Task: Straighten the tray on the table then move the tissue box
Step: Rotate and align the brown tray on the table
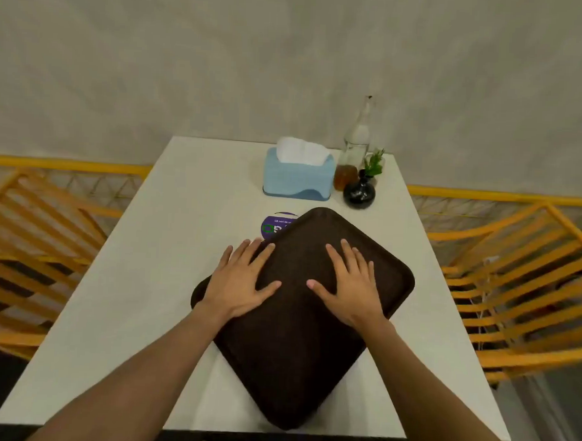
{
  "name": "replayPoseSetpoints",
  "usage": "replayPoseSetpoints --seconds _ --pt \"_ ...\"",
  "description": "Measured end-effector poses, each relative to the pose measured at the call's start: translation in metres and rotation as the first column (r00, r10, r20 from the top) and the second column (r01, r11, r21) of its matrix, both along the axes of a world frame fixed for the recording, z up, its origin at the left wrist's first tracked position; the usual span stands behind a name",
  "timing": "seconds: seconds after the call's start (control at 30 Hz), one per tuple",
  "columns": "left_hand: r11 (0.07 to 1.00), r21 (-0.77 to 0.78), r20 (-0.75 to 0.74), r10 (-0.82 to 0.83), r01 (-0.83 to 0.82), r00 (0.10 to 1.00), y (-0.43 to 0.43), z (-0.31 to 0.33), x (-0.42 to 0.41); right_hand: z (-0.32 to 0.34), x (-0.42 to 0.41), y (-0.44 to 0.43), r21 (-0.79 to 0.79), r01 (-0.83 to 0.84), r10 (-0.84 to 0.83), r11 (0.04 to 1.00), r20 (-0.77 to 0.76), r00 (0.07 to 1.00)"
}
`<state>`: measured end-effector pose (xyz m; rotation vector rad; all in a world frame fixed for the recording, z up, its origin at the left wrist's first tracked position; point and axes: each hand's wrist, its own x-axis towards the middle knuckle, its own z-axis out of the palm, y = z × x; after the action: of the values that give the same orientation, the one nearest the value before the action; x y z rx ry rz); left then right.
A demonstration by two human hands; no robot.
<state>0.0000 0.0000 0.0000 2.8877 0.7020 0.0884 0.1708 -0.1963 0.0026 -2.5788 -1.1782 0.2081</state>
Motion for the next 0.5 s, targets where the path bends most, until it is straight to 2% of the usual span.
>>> replayPoseSetpoints --seconds 0.23,0.37,0.5 --pt "0.999 0.037 -0.058 0.018 -0.016 0.998 -0.017 -0.036 -0.011 -0.027 -0.022 -0.026 -0.089 0.099 -0.1 0.991 -0.007 0.995" --pt "0.998 0.046 -0.078 0.048 -0.045 0.996 -0.02 -0.044 -0.015 -0.034 -0.025 -0.03 -0.168 0.091 -0.094 0.982 -0.014 0.995" --pt "0.996 0.044 -0.072 0.087 -0.084 0.994 -0.025 -0.047 -0.018 -0.037 -0.023 -0.031 -0.165 0.054 -0.052 0.985 0.019 0.998"
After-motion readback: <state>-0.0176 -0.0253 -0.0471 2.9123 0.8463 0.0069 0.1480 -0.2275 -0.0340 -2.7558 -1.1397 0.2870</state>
